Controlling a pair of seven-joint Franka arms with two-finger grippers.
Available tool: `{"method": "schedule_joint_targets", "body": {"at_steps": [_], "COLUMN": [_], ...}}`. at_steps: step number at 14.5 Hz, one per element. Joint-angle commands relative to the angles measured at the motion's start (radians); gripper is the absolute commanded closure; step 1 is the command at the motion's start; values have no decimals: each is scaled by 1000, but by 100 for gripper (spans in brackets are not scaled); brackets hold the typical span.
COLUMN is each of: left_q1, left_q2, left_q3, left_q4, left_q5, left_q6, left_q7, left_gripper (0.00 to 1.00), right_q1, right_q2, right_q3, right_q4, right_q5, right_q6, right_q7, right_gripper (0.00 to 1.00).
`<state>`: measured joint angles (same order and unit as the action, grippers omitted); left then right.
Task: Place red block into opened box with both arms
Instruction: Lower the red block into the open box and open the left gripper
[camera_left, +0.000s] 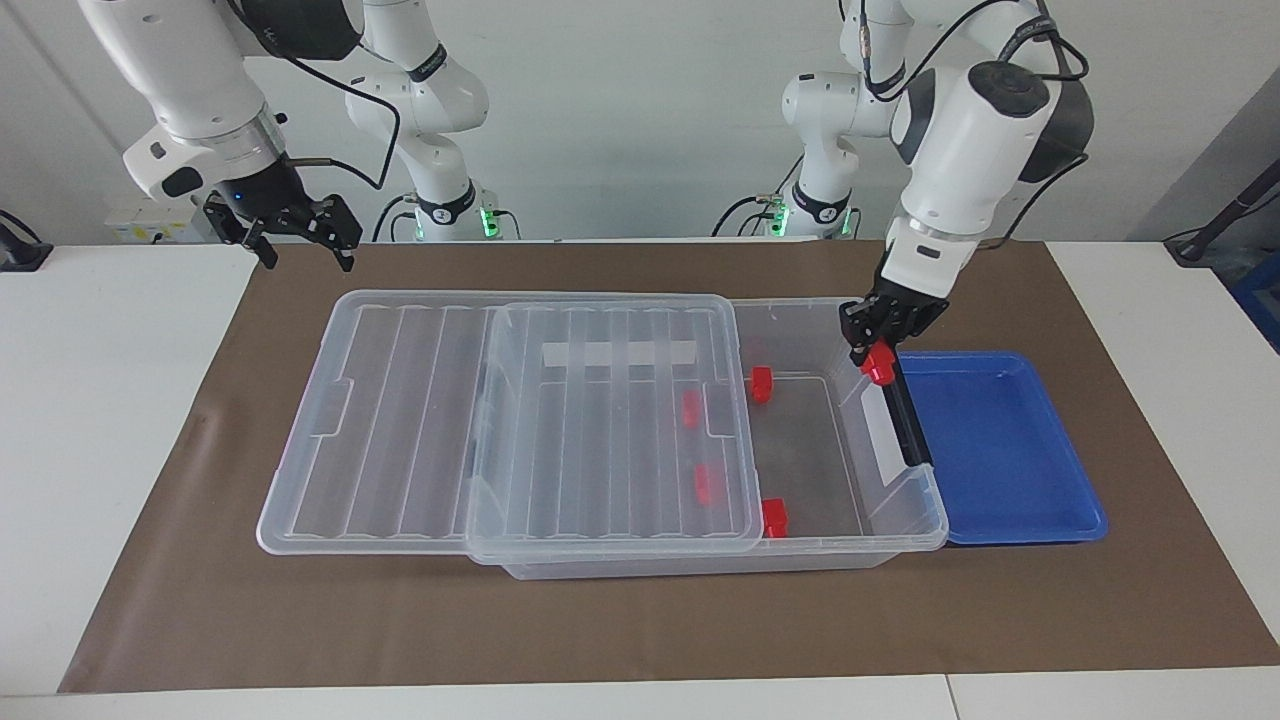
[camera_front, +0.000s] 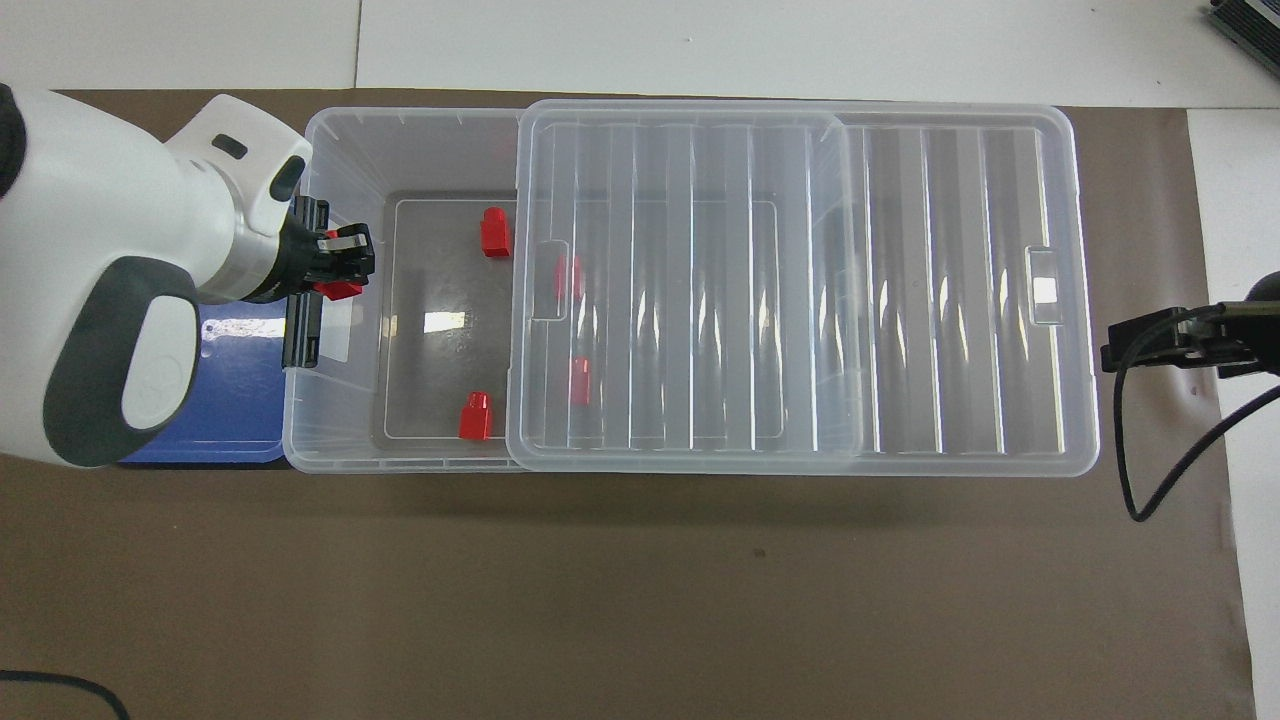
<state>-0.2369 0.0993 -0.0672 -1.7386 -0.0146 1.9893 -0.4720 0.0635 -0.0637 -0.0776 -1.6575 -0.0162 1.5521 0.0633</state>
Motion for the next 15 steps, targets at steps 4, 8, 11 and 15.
{"method": "schedule_joint_targets", "body": {"at_steps": [4,8,11,15], "left_q1": [-41,-51,-51,-53], "left_q2": [33,115,172,252], "left_q3": [17,17,17,17], "left_q4": [-148,-165,-165,-165], "left_q5": [79,94,136,165], "left_q6": [221,321,376,477], "left_q7": [-34,-42,-43,-100], "left_gripper": [100,100,100,100], "right_q1": [-8,-8,-8,-10], "right_q2": [1,-1,-1,-1], "right_q3": [1,1,1,-1], "right_q4": [5,1,-1,-4], "right_q5": [18,18,18,18], "right_q6": [0,2,17,16], "right_q7": [-16,-20,-20,-23], "right_gripper": [0,0,0,0]}}
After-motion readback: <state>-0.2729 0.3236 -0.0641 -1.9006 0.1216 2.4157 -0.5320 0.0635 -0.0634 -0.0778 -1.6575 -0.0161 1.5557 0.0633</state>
